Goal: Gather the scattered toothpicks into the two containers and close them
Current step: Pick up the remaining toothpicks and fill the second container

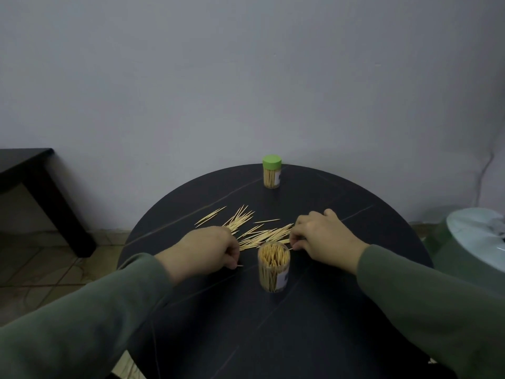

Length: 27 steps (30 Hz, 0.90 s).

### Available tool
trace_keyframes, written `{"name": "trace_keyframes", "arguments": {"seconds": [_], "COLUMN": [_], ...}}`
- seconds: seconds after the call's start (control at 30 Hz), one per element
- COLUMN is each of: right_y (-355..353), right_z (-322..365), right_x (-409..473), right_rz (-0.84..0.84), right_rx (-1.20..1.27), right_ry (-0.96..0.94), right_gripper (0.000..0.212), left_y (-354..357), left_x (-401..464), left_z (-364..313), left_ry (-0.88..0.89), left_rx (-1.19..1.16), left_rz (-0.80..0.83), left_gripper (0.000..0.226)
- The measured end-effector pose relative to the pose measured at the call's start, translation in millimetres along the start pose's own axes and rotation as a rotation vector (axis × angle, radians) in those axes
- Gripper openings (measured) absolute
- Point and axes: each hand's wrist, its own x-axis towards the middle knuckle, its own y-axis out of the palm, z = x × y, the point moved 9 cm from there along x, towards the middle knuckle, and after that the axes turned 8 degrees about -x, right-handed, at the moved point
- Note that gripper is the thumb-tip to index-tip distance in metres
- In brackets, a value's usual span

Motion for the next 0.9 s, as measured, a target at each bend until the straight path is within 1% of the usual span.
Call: {"name": "trace_keyframes", "arguments": {"seconds": [0.07, 0.13, 0.2, 0.27, 0.33, 0.43, 0.53, 0.67, 0.9], "right_y": [1, 3, 5, 6, 9, 10, 8, 9, 2], "right_z": [-2, -5, -6, -6, -5, -2, 2, 8, 15], "right_x": [4, 8, 12, 16, 18, 20, 20, 18, 16], "right_rz": [-0.016, -0.016, -0.011, -0.008, 0.0, -0.001, -0.023, -0.038, -0.081], "right_rx": [-0.009, 0.027, 0.062, 0.046, 0.039, 0.033, -0.02, -0.084, -0.181], "right_ry": [0.031, 0.068, 0.091, 0.08, 0.057, 0.022, -0.017, -0.052, -0.052], "right_gripper": [0.021, 0.031, 0.048, 0.056, 0.054, 0.047, 0.042, 0.039, 0.032], "left_y": [-4, -8, -10, -12, -11, -13, -19, -19, -18], "left_x": [7, 12, 16, 19, 20, 21, 21, 21, 19], "left_z": [-1, 3, 10, 20, 26, 24, 15, 7, -6], "left_ry": [-0.01, -0.036, -0.081, -0.137, -0.177, -0.188, -0.16, -0.134, -0.127], "left_rx": [-0.048, -0.107, -0.15, -0.203, -0.259, -0.245, -0.146, -0.043, 0.078], "left_rz": [-0.115, -0.199, -0.247, -0.261, -0.25, -0.262, -0.276, -0.236, -0.257], "left_gripper": [0.008, 0.011, 0.017, 0.027, 0.033, 0.028, 0.021, 0.021, 0.02]}}
